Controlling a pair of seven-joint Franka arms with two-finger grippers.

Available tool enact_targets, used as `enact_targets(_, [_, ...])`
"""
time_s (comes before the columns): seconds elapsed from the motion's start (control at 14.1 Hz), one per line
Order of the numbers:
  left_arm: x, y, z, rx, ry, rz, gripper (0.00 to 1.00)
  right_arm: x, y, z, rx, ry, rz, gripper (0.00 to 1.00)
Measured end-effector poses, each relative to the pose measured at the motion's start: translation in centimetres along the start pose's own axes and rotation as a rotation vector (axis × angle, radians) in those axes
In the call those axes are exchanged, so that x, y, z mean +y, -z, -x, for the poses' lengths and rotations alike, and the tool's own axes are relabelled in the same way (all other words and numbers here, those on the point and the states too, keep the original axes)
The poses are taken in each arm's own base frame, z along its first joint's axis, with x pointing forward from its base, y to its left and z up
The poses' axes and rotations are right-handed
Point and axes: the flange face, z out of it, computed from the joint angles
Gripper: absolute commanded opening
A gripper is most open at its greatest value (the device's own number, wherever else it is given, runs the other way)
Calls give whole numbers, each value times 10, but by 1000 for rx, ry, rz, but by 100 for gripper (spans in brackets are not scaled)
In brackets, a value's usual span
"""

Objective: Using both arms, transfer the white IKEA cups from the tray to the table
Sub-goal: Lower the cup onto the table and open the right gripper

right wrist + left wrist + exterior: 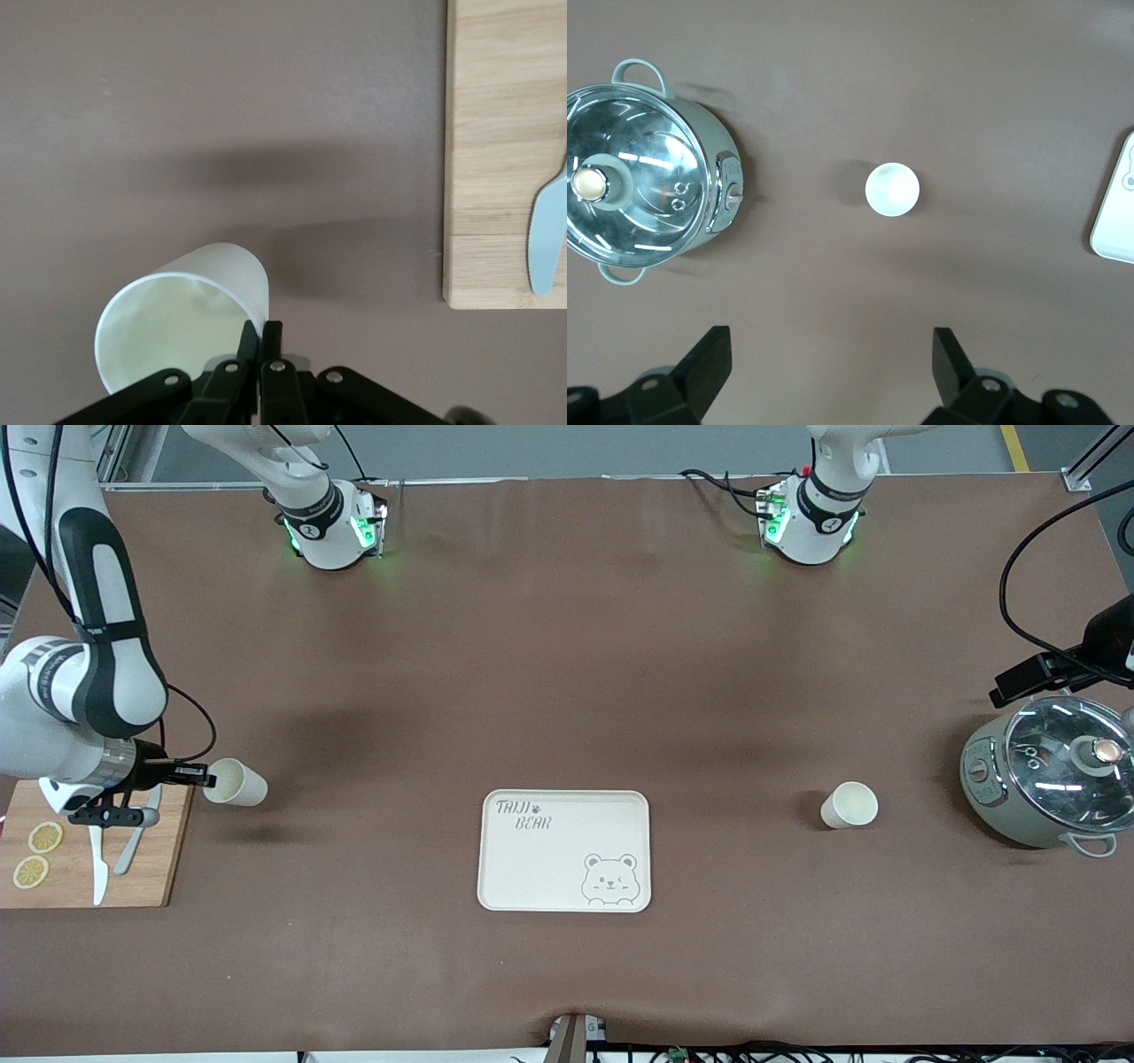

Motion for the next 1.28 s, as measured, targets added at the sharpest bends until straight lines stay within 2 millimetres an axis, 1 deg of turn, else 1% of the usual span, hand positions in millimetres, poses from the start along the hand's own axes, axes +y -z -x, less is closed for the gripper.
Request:
enact_targets(0.14, [0, 4, 3, 1, -2, -1, 100, -1, -18, 8, -3, 1, 8, 0])
enact_targets(0.21, [1, 5, 5, 2, -6, -1, 100, 0, -23, 11, -6, -1, 10, 0])
enact_targets(0.36, [4, 7, 10, 4, -26, -2, 100, 4, -27, 14, -11, -8, 10, 0])
enact_targets(0.57, [18, 10, 22, 8, -56, -5, 100, 10, -28, 15, -12, -16, 9, 0])
enact_targets(0.64, [22, 10, 26, 11, -64, -6, 100, 12, -29, 16, -15, -18, 9, 11])
enact_targets(0.71, [24, 11, 30, 15, -68, -7, 100, 14, -32, 17, -20, -19, 9, 53])
enact_targets(0.78, [26, 12, 34, 20, -72, -8, 100, 15, -35, 17, -26, -20, 9, 100])
enact_targets(0.92, [32, 17, 43, 29, -85, -10, 100, 17, -43, 18, -38, -23, 8, 100])
enact_targets(1.07, [36, 19, 47, 35, -92, -11, 100, 17, -42, 17, -39, -23, 8, 100])
enact_targets(1.14, [36, 20, 48, 35, -92, -12, 100, 17, -38, 15, -45, -21, 4, 100])
enact_targets(1.21, [36, 19, 48, 35, -92, -12, 100, 15, -30, 11, -58, -17, -4, 100])
enact_targets(1.28, [36, 19, 48, 34, -92, -12, 100, 12, -16, 5, -72, -10, -14, 100])
